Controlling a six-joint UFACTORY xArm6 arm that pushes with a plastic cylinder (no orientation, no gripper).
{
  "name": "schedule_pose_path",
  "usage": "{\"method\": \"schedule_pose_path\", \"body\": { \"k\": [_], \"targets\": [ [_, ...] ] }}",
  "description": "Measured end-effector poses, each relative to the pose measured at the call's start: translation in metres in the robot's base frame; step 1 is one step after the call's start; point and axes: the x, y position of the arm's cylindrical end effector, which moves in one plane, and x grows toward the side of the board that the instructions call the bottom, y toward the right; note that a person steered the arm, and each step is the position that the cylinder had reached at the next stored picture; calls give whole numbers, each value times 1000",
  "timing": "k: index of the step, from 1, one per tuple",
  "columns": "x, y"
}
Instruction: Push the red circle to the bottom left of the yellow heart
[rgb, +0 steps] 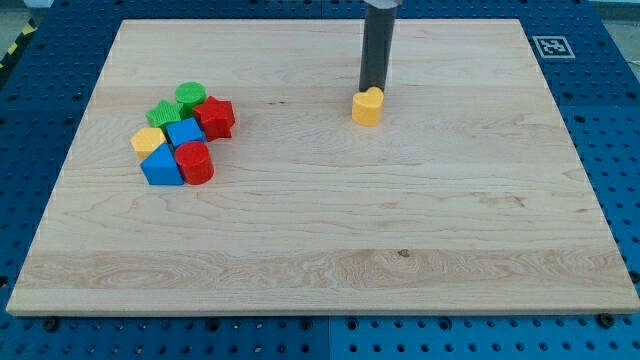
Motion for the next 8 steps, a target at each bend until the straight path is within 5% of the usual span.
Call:
{"method": "schedule_pose_path", "body": {
  "k": [4,8],
  "targets": [
    [19,64],
    [49,16]
  ]
}}
